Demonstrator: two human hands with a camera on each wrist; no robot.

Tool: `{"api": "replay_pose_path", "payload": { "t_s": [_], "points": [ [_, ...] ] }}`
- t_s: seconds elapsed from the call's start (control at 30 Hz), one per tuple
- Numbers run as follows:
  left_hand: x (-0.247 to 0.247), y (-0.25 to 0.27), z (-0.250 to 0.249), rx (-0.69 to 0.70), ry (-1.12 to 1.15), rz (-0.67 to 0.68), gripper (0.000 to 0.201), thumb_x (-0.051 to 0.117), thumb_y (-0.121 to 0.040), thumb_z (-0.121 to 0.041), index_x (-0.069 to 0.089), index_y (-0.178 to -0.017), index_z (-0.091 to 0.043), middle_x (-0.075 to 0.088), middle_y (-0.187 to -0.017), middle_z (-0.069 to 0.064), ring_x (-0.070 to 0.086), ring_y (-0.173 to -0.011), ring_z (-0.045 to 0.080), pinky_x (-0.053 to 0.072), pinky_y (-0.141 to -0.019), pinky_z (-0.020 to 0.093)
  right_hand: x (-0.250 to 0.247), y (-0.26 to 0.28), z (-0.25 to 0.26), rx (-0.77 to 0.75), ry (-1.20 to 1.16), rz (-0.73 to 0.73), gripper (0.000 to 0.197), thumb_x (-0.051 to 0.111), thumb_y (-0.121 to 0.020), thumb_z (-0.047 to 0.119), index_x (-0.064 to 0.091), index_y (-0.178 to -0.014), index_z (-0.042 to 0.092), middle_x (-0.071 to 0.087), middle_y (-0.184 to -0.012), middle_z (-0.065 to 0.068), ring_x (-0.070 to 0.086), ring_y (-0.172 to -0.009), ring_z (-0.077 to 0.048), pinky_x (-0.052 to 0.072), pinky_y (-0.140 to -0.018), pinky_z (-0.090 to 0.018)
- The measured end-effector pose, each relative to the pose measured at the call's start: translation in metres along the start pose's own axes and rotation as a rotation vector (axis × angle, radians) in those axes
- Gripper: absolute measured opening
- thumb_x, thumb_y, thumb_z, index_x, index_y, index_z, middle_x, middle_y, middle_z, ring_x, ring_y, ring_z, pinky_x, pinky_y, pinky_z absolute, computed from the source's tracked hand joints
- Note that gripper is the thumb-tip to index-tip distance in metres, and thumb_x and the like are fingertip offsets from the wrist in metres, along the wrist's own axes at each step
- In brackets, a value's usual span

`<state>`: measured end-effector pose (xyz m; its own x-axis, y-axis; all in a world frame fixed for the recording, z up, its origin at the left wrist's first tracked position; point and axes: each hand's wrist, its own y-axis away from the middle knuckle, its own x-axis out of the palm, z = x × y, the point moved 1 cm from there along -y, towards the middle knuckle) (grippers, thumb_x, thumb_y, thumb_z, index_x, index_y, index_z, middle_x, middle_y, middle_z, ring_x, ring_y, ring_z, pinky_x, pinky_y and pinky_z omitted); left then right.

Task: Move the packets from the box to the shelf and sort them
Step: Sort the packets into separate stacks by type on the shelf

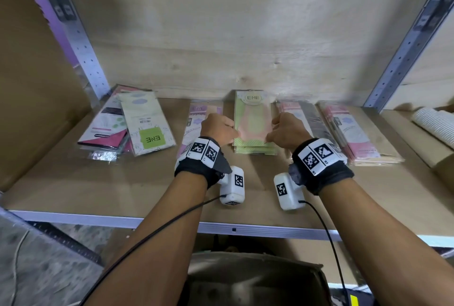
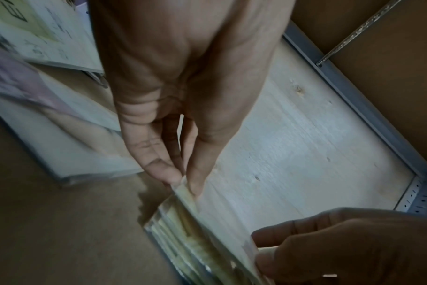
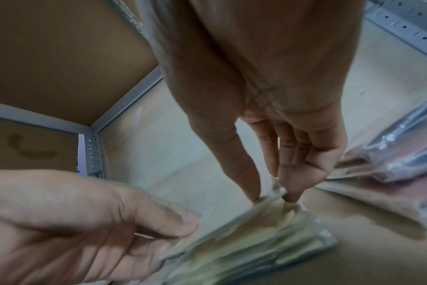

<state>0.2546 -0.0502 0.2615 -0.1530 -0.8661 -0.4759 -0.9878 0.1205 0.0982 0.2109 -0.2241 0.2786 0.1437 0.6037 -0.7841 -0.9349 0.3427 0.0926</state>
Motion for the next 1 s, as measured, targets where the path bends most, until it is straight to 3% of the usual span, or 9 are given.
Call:
{"api": "replay_pose_path", "payload": {
  "t_s": [0.07,0.13,0.17,0.23,0.43,0.63,0.9,1.0],
  "points": [
    [0.0016,0.0004,0.0001,0.01,-0.048,0.005,0.018,0.079,-0.076,-0.003,0.066,-0.07,-0.014,0.075,-0.098,0.02,0.072,-0.098,0.036,0.059,-0.089,0.044,0.0009,-0.0001,0.0003,0.011,0.043,0.0,0.044,0.076,-0.081,0.008,0.058,-0.12,0.0,0.061,-0.12,-0.015,0.052,-0.098,-0.023,0.043,-0.078,-0.028],
    [0.0023,0.0009,-0.0002,0.0,-0.04,0.022,0.014,0.08,-0.077,-0.005,0.074,-0.089,-0.005,0.075,-0.103,0.02,0.072,-0.099,0.034,0.059,-0.092,0.043,0.0012,-0.0007,0.0006,0.019,0.064,-0.004,0.04,0.074,-0.083,0.006,0.058,-0.119,-0.001,0.061,-0.12,-0.015,0.052,-0.097,-0.023,0.044,-0.079,-0.028],
    [0.0036,-0.0012,0.001,-0.013,-0.039,0.032,0.027,0.081,-0.077,-0.007,0.074,-0.102,-0.002,0.075,-0.104,0.019,0.072,-0.1,0.033,0.058,-0.093,0.042,0.0013,-0.0008,0.0009,0.021,0.073,-0.006,0.039,0.072,-0.084,0.005,0.059,-0.12,-0.001,0.061,-0.121,-0.016,0.054,-0.1,-0.025,0.045,-0.08,-0.028],
    [0.005,-0.0013,0.0005,-0.027,-0.043,0.054,0.039,0.082,-0.078,-0.009,0.072,-0.114,0.0,0.074,-0.106,0.019,0.072,-0.1,0.032,0.057,-0.094,0.042,0.0016,-0.0004,0.0022,0.022,0.092,-0.002,0.037,0.07,-0.085,0.005,0.06,-0.12,-0.002,0.062,-0.12,-0.016,0.058,-0.107,-0.028,0.046,-0.08,-0.028],
    [0.0077,-0.0019,-0.0001,-0.032,-0.061,0.04,0.041,0.083,-0.076,-0.009,0.072,-0.115,-0.001,0.074,-0.107,0.019,0.072,-0.1,0.032,0.058,-0.094,0.041,0.0029,0.0007,0.0054,0.03,0.111,0.04,0.025,0.068,-0.085,0.005,0.066,-0.107,-0.005,0.064,-0.107,-0.014,0.063,-0.102,-0.027,0.044,-0.071,-0.025],
    [0.0073,-0.001,-0.001,-0.032,-0.071,0.047,0.044,0.083,-0.076,-0.009,0.071,-0.118,0.0,0.074,-0.111,0.018,0.071,-0.102,0.031,0.057,-0.095,0.04,0.0026,0.0055,0.0052,0.02,0.091,0.025,0.041,0.067,-0.089,0.008,0.055,-0.127,-0.002,0.057,-0.128,-0.017,0.056,-0.115,-0.03,0.044,-0.08,-0.029],
    [0.0068,-0.0008,-0.0003,-0.026,-0.1,0.039,0.046,0.083,-0.077,-0.013,0.07,-0.12,-0.001,0.073,-0.113,0.018,0.071,-0.103,0.032,0.057,-0.095,0.039,0.0043,0.0051,0.0046,-0.005,0.122,0.014,0.045,0.068,-0.089,0.012,0.053,-0.129,-0.001,0.056,-0.132,-0.018,0.056,-0.119,-0.031,0.042,-0.081,-0.029],
    [0.0014,0.001,-0.0006,-0.006,-0.12,-0.017,0.051,0.083,-0.078,-0.022,0.067,-0.124,-0.005,0.07,-0.121,0.013,0.068,-0.109,0.029,0.055,-0.098,0.038,0.0048,0.0049,0.006,-0.027,0.137,-0.017,0.052,0.068,-0.087,0.013,0.049,-0.134,0.003,0.051,-0.136,-0.018,0.052,-0.122,-0.032,0.046,-0.092,-0.033]
  ]
}}
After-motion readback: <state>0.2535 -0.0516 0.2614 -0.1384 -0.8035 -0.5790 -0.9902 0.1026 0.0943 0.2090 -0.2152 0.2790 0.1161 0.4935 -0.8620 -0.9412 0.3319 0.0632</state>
